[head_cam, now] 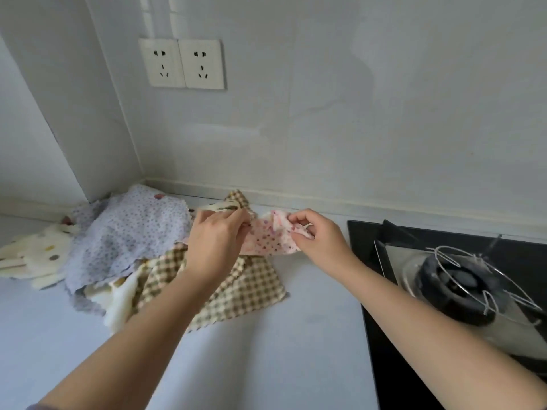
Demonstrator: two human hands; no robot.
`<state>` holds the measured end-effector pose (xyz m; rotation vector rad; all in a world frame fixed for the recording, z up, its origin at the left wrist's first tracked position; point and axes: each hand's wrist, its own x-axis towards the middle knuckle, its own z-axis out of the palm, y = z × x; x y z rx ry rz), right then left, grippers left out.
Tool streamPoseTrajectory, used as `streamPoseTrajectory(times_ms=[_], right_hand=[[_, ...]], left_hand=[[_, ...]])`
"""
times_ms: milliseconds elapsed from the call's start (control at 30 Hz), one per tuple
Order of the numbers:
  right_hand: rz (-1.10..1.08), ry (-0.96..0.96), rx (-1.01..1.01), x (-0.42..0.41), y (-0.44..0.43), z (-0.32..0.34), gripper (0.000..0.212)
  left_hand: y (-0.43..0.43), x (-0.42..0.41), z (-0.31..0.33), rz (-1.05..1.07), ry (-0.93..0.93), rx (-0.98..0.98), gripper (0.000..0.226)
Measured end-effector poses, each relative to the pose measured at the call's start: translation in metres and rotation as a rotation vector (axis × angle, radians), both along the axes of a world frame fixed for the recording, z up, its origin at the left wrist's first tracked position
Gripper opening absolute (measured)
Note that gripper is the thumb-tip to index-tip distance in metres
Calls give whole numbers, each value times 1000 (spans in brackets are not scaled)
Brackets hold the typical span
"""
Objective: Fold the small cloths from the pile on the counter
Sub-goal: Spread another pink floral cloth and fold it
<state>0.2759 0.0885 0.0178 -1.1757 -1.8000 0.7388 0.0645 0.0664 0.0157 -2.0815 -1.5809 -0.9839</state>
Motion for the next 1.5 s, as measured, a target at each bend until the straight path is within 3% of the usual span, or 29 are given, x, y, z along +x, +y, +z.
streamPoseTrajectory(times_ms=[167,267,333,400,467,567,633,700,767,800,900,1000,1133,1233,1300,1367,1500], right_hand=[[-101,-122,55,8,-42,-16,23],[-131,-148,37,16,-83,-23,19],[-178,-177,38,18,-113,-27,10],[-262,-195,46,18,-138,-32,35],[-349,-255,-23,17,-159,-32,45],[-488,-597,112,13,-171,-34,47],[-374,-509,376,10,-172,-36,36],[-48,-374,375,5,-172,-40,22],[193,-517,187,0,-173,-48,24],[203,-662,145,-1,-173,-52,28],[-29,-954,204,2,-173,-48,36],[-183,-920,187,9,-176,-42,45],[-170,-736,238,11,-177,-45,45],[-60,-586,199,12,-174,-45,31],[14,-582,153,10,-175,-48,21],[55,-602,147,7,-176,-53,17],[149,-519,155,2,-179,-55,31]], left_hand=[[-54,5,-17,7,-62,110,16],[-97,5,-24,-92,-291,28,20],[-124,0,-31,-146,-301,-14,21],[-146,-10,-37,-183,-241,-38,25],[-161,-21,-48,-209,-212,-87,28],[-172,-38,-64,-256,-180,-208,18],[-169,-43,-65,-299,-153,-308,25],[-165,-45,-61,-347,-160,-365,28],[-163,-45,-63,-379,-120,-339,35],[-162,-45,-66,-369,-109,-321,42],[-159,-47,-70,-254,-126,-275,54],[-160,-46,-69,-63,-91,-264,55],[-166,-39,-62,130,115,-83,41],[-170,-31,-60,-86,141,-209,46],[-172,-29,-66,-210,149,-336,57],[-170,-30,-70,-245,96,-363,54],[-169,-29,-64,-318,-40,-342,34]])
